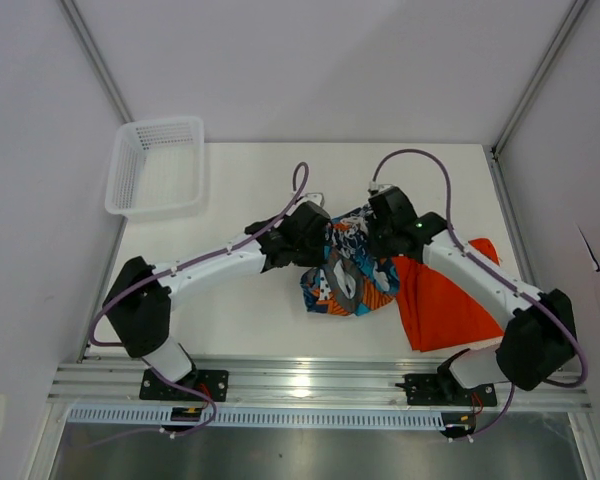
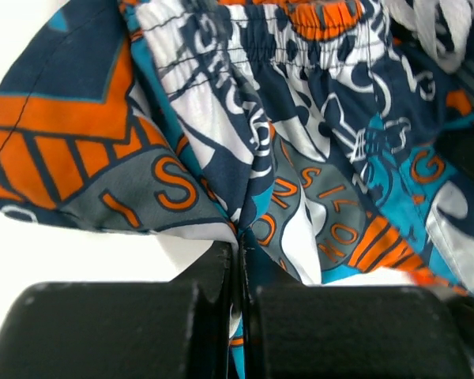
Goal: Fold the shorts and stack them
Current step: Neatly place the folded shorts to the corner
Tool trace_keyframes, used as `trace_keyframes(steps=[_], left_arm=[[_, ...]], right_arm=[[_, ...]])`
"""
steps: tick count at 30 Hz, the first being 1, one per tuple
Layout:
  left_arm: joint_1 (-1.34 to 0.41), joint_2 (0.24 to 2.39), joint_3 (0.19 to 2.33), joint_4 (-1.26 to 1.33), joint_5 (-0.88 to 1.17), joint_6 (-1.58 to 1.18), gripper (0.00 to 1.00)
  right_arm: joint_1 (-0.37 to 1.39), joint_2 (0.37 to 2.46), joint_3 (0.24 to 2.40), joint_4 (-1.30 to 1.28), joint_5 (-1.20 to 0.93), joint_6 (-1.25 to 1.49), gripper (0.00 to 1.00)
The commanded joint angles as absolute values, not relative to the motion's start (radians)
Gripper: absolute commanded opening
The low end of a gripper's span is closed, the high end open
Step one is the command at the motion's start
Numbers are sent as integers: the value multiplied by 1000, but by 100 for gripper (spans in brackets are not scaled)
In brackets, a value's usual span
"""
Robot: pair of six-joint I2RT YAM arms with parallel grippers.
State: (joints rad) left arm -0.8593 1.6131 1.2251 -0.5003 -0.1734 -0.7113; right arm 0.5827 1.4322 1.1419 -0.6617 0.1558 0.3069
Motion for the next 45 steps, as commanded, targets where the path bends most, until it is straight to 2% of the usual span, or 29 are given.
trace_keyframes(steps=[1,12,18,22,26,30,45], left_arm=[[-917,1606,1331,-514,-138,-767,0],[-1115,1712,1511,-470,-120,-825,0],[-1172,1813,1597,-414,-150,-833,0],[-1192,1910,1696,-390,-164,-818,0],[-1207,1968,1723,-359,-178,-818,0],[-1221,2026,1753,-339,-183,-825,0],[-1238,2183,1813,-310,-207,-828,0]], right_arm=[[519,1312,1215,-819,241,362,0],[324,1083,1256,-1072,402,445,0],[186,1014,1189,-1037,442,425,0],[63,982,1112,-960,388,394,0],[-98,960,1026,-844,214,362,0],[-222,963,979,-790,134,344,0],[-345,1011,865,-649,51,370,0]])
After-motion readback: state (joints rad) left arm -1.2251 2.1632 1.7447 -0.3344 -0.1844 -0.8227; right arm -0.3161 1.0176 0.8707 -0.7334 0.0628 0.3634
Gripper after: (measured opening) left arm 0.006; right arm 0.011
